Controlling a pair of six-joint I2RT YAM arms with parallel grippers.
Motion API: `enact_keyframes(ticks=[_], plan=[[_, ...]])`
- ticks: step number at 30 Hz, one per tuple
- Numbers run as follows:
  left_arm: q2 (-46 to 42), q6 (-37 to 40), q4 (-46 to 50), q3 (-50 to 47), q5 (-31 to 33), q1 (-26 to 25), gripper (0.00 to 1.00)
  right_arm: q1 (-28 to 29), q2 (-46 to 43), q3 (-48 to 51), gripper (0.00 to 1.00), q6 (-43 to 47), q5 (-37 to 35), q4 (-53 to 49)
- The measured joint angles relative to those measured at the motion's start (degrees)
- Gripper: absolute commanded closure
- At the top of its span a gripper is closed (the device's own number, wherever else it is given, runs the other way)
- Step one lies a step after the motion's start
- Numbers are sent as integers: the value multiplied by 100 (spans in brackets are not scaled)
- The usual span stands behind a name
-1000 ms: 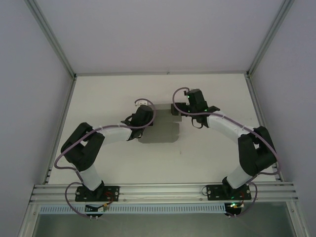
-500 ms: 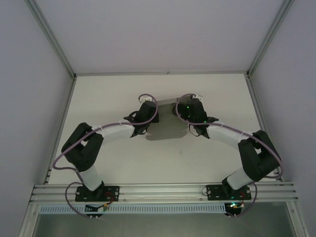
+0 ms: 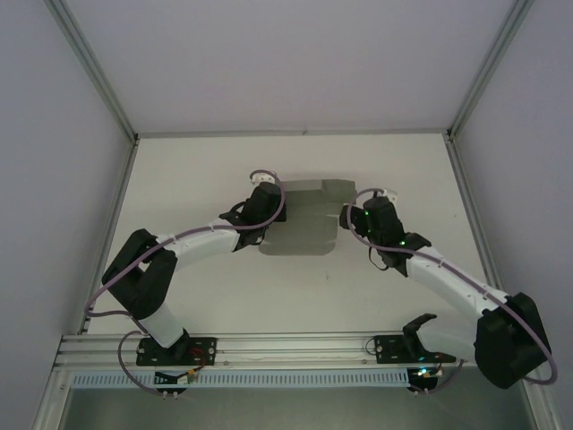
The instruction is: Assemble paper box
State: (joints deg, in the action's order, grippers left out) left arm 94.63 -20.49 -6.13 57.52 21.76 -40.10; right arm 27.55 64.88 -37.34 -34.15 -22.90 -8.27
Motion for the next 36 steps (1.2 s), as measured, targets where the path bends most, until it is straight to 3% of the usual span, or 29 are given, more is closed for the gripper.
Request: enact_keyframes(ticks=[5, 12, 18, 30, 36], plan=[[0, 39, 57, 0, -9, 0, 100, -393, 103, 203, 0, 0, 216, -42], [0, 55, 173, 0, -87, 0, 100, -413, 1023, 57, 0, 85, 743, 372], [42, 83, 282, 7, -90, 11, 100, -448, 1211, -72, 0, 374, 1130, 828], [251, 63, 415, 199, -317, 7, 100, -393, 1626, -356, 0, 1043, 2599, 1432], [328, 0, 566, 317, -304, 11, 100, 142, 2000, -546, 0, 1045, 1709, 1574]])
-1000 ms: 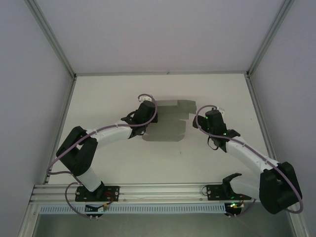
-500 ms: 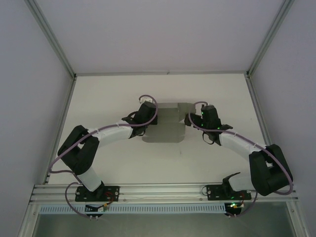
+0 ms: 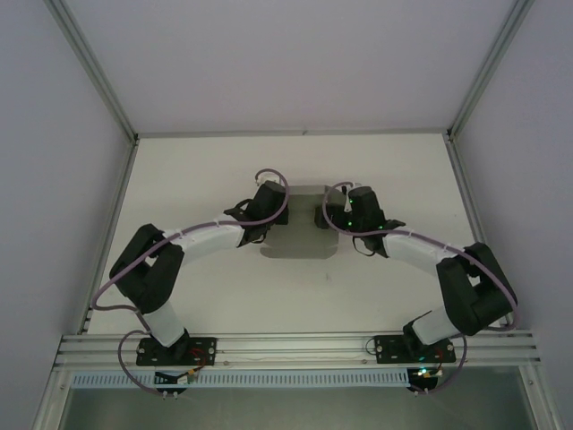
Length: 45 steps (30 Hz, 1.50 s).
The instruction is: Assemble paper box
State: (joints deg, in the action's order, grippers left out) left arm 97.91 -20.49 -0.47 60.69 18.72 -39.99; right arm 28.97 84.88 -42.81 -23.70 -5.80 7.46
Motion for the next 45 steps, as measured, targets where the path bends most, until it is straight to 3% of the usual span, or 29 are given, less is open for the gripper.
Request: enact_keyframes(ticks=[7, 17, 25, 32, 38, 45], plan=[[24, -74, 55, 0, -22, -11, 100, 212, 74, -76, 0, -199, -1292, -48], [24, 50, 52, 0, 74, -11, 100, 107, -1626, 575, 0, 201, -1508, -590], [24, 192, 9, -15, -13, 7, 100, -949, -2774, 1027, 0, 323, -597, -931], [22, 243, -85, -122, -90, 11, 100, -2006, -2293, 756, 0, 367, 369, -1180], [17, 284, -116, -131, -131, 15, 100, -2144, -1257, 269, 0, 800, 1279, -1270], [17, 330, -114, -129, -109, 17, 100, -2144, -1005, 216, 3, 1399, 2653, -1257]])
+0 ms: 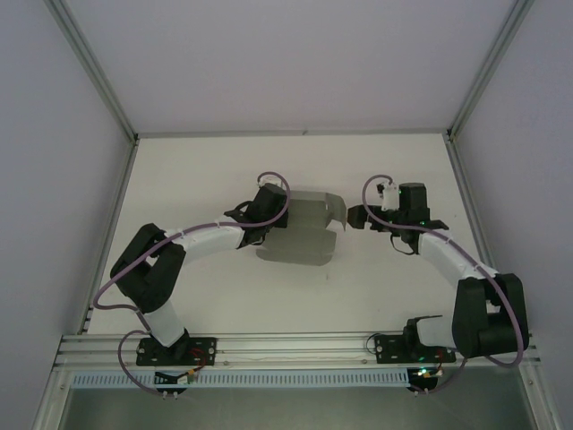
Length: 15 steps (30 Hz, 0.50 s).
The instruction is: Assemble paper box
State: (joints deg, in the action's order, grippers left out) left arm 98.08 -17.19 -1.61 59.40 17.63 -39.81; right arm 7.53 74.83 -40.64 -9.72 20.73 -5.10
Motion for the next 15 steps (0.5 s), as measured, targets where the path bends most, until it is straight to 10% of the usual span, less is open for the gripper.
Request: enact_keyframes(ticks=[15], plan=[[0, 35, 133, 13, 96, 72, 100, 765, 629, -363, 29, 629, 1287, -31]])
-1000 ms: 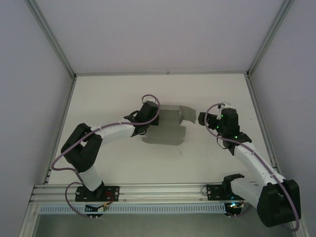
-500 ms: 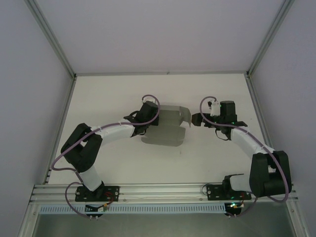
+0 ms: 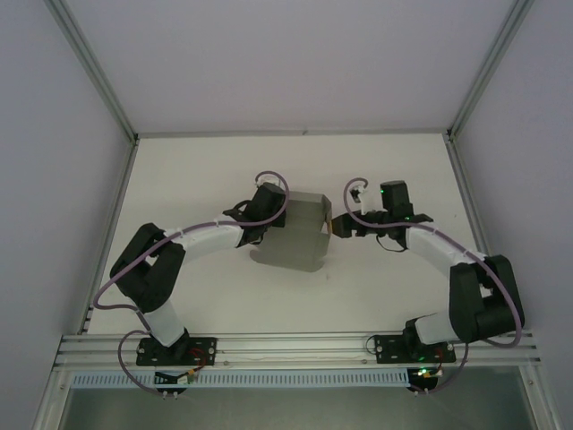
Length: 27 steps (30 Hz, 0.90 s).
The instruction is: Assemble paper box
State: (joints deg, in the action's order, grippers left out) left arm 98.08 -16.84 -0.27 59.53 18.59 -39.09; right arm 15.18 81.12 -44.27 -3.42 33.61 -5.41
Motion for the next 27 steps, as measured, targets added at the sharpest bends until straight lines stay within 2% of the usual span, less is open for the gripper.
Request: enact_keyframes(ticks=[7, 11, 15, 17, 21, 25, 27], plan=[[2, -2, 37, 42, -35, 13, 100, 518, 457, -356, 40, 9, -214, 363], [2, -4, 35, 55, -48, 13, 100, 616, 675, -599, 44, -61, -487, 446], [2, -44, 44, 92, -50, 9, 100, 619, 713, -699, 41, -184, -863, 444], [2, -122, 105, 146, 4, 0, 100, 619, 710, -728, 31, -328, -1132, 422], [2, -345, 188, 221, 166, 37, 100, 623, 474, -680, 21, -745, -1762, 247], [2, -435, 164, 225, 87, 105, 100, 619, 42, -505, 21, -940, -1816, 175], [0, -420, 142, 225, -15, 114, 100, 619, -15, -501, 28, -929, -1823, 168]])
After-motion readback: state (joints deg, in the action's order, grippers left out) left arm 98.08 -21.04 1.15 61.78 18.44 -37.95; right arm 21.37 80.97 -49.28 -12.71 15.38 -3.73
